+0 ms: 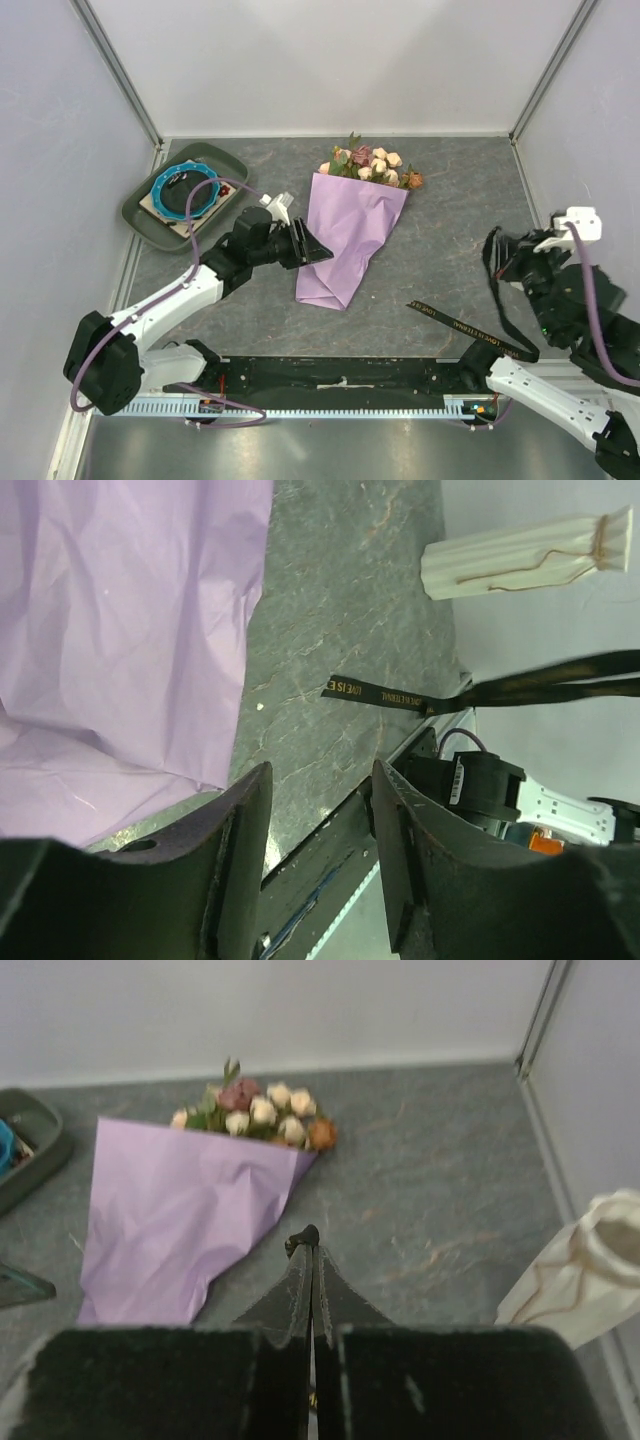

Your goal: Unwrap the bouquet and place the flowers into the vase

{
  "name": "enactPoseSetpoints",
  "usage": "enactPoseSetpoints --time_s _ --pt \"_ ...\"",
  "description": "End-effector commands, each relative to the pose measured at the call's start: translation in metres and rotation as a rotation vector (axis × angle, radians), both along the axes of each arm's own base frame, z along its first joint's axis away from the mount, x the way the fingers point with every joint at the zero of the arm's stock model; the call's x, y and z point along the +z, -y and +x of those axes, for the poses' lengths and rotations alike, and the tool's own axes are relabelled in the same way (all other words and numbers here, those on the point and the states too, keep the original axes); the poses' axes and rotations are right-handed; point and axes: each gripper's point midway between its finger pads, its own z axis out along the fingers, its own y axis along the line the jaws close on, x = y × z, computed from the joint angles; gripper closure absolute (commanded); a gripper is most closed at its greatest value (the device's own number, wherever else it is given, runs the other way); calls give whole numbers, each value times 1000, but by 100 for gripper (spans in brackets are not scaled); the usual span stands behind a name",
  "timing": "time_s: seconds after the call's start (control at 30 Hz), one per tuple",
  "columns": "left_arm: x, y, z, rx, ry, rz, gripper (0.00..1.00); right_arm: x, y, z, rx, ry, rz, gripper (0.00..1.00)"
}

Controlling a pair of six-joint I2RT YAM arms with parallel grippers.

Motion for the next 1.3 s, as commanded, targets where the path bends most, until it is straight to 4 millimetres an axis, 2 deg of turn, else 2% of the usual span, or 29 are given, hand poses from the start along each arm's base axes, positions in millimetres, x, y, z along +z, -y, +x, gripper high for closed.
enactPoseSetpoints --time_s 0.0,0.07,0.1,0.17,0.23,0.27,0.3,0.37,0.5,0.53,0.6,0.63,0.67,0.77,0.87,0.93,0.97,1.0,1.1,1.13,1.17,1.2,1.23,1.27 --pt "28 0 -2 -40 86 -4 48 -26 -2 -5 -33 42 313 100" --pt "27 -2 -1 -38 86 17 47 -43 8 -9 -81 41 406 100" --pt "26 -3 0 -37 85 26 47 -59 9 -10 -94 30 422 100" --pt "24 -5 3 -39 91 56 40 -80 14 -12 -141 -3 496 100" --pt "14 -6 10 -46 63 102 35 -99 22 -14 -206 -17 597 100" --pt "16 -7 12 -54 48 132 34 -117 26 -16 -245 -50 605 100" --pt "5 -11 19 -45 12 160 33 -121 30 -20 -255 -44 643 100" --pt "8 -12 26 -48 5 156 33 -134 35 -22 -293 -48 707 98" --pt "5 -22 48 8 -9 158 28 -136 53 -33 -336 -18 796 85" --pt "-4 -21 52 10 -29 173 27 -141 58 -36 -357 -27 788 83" --pt "-12 -22 58 16 -47 185 27 -136 62 -39 -367 -15 818 73" --pt "-14 -20 62 12 -48 192 27 -135 63 -39 -364 -14 817 66" --pt "-21 -20 64 12 -64 204 27 -132 64 -40 -364 -9 819 52" --pt "-33 -22 70 39 -76 229 27 -126 68 -43 -361 5 819 28" --pt "-40 -30 74 76 -64 275 27 -111 75 -46 -346 39 778 18" --pt "-49 -45 75 138 -67 335 28 -97 67 -44 -273 52 693 17" --pt "-44 -49 75 159 -46 333 28 -94 62 -42 -242 48 659 16" --pt "-48 -53 74 181 -31 332 28 -86 50 -38 -168 52 611 16" --pt "-57 -50 68 157 -51 321 28 -83 8 -21 -33 -5 487 15" --pt "-61 -49 68 148 -65 322 28 -91 -15 -12 20 -65 392 14" --pt "-67 -47 67 139 -84 326 28 -95 -27 -7 46 -92 349 14" --pt "-75 -44 67 127 -115 325 32 -96 -40 -2 78 -110 311 13" --pt "-77 -40 69 119 -115 308 40 -107 -59 7 112 -173 231 13" --pt "-78 -35 70 107 -120 287 55 -111 -68 11 123 -200 200 12"
